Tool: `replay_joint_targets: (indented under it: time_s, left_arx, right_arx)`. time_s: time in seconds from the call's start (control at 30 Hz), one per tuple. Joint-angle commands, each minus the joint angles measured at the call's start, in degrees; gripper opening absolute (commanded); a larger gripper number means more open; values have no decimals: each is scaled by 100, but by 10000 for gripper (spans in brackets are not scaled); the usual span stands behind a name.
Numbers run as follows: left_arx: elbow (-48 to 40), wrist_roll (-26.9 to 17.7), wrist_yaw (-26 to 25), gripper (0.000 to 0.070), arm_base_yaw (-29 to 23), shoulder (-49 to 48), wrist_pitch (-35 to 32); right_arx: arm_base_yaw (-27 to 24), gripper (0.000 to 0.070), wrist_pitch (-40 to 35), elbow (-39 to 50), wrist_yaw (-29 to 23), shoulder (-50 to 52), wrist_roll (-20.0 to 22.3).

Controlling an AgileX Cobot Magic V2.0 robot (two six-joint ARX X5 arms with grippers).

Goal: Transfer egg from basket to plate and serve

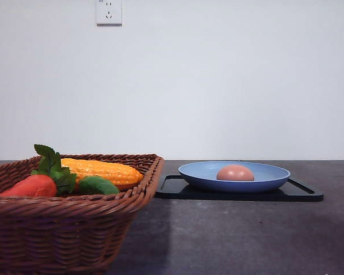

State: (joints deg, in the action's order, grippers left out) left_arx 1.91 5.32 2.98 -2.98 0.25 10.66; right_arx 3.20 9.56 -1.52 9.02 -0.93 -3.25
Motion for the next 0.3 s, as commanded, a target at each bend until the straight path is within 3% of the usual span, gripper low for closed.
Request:
replay_joint_targets:
  time_s: [0.0,0.27]
  left_arx:
    - [-127,11,-4,0,-17,-9,85]
    - [-127,11,-4,0,-17,-9,85]
  right_arx:
    - [-7,0,-69,33,-9,2,-58]
    - [-7,0,-68,33,-9,2,-58]
